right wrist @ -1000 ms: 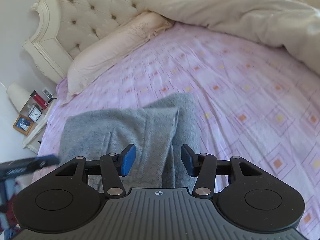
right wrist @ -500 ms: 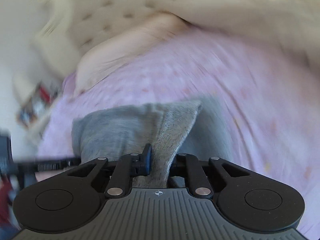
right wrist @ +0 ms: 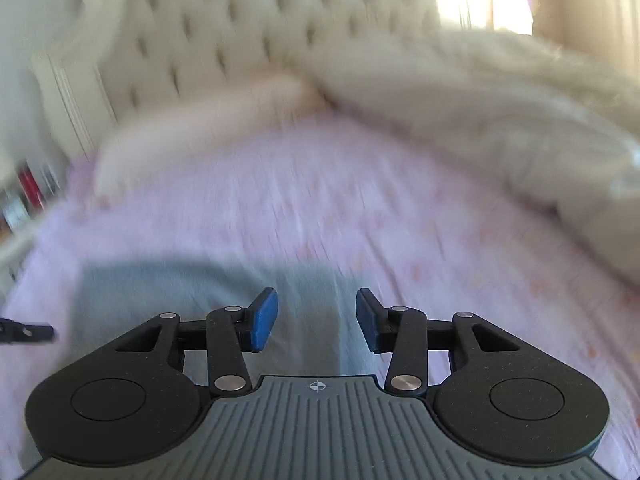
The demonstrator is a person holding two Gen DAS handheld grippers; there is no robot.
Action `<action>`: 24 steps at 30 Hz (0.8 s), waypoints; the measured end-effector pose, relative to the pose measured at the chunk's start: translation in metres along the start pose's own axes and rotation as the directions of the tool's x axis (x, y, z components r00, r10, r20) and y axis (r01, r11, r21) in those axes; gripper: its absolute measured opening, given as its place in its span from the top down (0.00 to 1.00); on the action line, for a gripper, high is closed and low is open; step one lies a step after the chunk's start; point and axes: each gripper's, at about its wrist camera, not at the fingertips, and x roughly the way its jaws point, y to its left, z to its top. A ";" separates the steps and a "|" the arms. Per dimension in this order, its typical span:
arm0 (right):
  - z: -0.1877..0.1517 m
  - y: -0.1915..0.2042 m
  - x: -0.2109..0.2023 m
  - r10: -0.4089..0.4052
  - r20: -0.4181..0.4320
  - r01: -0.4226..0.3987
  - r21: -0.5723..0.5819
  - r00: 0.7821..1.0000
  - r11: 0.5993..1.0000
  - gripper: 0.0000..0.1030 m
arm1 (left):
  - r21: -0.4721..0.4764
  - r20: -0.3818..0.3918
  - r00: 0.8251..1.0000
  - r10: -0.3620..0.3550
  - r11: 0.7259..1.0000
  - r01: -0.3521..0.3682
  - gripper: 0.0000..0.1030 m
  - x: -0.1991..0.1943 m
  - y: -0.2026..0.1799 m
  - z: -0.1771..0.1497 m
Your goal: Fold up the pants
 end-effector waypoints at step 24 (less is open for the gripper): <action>-0.012 0.048 0.017 0.016 -0.091 -0.021 -0.058 0.996 0.998 0.57 | -0.034 -0.077 0.997 0.027 0.999 -0.030 0.53 0.031 -0.025 0.048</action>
